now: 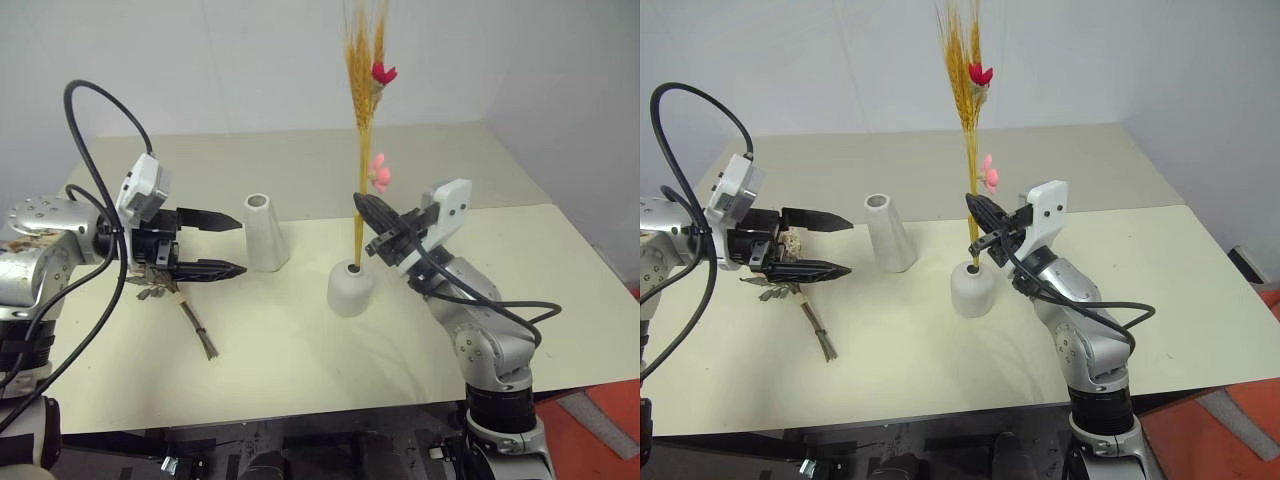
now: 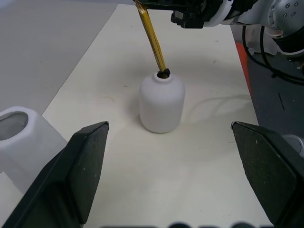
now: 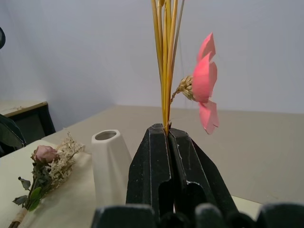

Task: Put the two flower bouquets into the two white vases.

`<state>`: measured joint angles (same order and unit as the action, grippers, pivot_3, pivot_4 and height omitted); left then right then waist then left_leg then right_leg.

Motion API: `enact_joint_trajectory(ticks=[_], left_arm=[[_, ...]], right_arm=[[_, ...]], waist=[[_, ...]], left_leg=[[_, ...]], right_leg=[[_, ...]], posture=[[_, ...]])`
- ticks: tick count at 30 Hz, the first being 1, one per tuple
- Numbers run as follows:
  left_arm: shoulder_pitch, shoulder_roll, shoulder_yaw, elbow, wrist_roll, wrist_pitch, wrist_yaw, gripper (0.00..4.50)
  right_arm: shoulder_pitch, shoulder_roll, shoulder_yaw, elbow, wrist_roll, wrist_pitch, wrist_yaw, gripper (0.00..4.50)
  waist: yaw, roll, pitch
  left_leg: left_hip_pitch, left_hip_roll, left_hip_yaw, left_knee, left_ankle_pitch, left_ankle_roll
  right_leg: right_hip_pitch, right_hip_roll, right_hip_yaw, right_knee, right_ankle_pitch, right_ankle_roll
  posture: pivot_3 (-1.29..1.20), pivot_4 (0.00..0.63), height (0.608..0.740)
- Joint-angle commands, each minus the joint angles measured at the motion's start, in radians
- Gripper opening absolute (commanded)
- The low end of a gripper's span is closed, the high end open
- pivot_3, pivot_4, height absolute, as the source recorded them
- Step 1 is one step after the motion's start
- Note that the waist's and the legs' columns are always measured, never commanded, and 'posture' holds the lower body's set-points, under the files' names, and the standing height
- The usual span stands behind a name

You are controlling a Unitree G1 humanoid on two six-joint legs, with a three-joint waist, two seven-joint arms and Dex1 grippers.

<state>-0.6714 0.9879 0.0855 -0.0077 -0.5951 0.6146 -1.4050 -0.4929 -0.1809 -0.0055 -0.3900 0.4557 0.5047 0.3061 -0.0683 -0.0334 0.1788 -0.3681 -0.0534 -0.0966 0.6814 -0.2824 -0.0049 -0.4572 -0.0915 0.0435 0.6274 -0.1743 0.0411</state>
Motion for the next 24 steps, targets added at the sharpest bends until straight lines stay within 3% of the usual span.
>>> enact_joint_trajectory(ticks=[1, 19, 24], left_arm=[[-0.003, 0.016, 0.035, -0.019, -0.011, -0.005, 0.003, 4.5], [0.015, 0.021, 0.045, -0.031, -0.015, -0.001, 0.011, 4.5], [0.04, 0.033, 0.066, -0.048, -0.029, 0.025, 0.023, 4.5]], right_arm=[[-0.018, 0.006, -0.001, -0.01, -0.001, -0.034, 0.01, 0.01], [0.001, 0.032, 0.018, 0.007, -0.025, -0.048, 0.024, 0.01], [0.075, 0.001, 0.013, -0.041, -0.011, -0.053, 0.061, 1.38]], waist=[[-0.001, 0.0, 0.0], [-0.001, 0.0, 0.0], [-0.001, 0.0, 0.0]], left_leg=[[0.0, 0.0, 0.0, 0.0, 0.0, 0.0], [0.0, 0.0, 0.0, 0.0, 0.0, 0.0], [0.0, 0.0, 0.0, 0.0, 0.0, 0.0]], right_leg=[[0.0, 0.0, 0.0, 0.0, 0.0, 0.0], [0.0, 0.0, 0.0, 0.0, 0.0, 0.0], [0.0, 0.0, 0.0, 0.0, 0.0, 0.0]], posture=[[0.0, 0.15, 0.74], [0.0, 0.15, 0.74], [0.0, 0.15, 0.74]])
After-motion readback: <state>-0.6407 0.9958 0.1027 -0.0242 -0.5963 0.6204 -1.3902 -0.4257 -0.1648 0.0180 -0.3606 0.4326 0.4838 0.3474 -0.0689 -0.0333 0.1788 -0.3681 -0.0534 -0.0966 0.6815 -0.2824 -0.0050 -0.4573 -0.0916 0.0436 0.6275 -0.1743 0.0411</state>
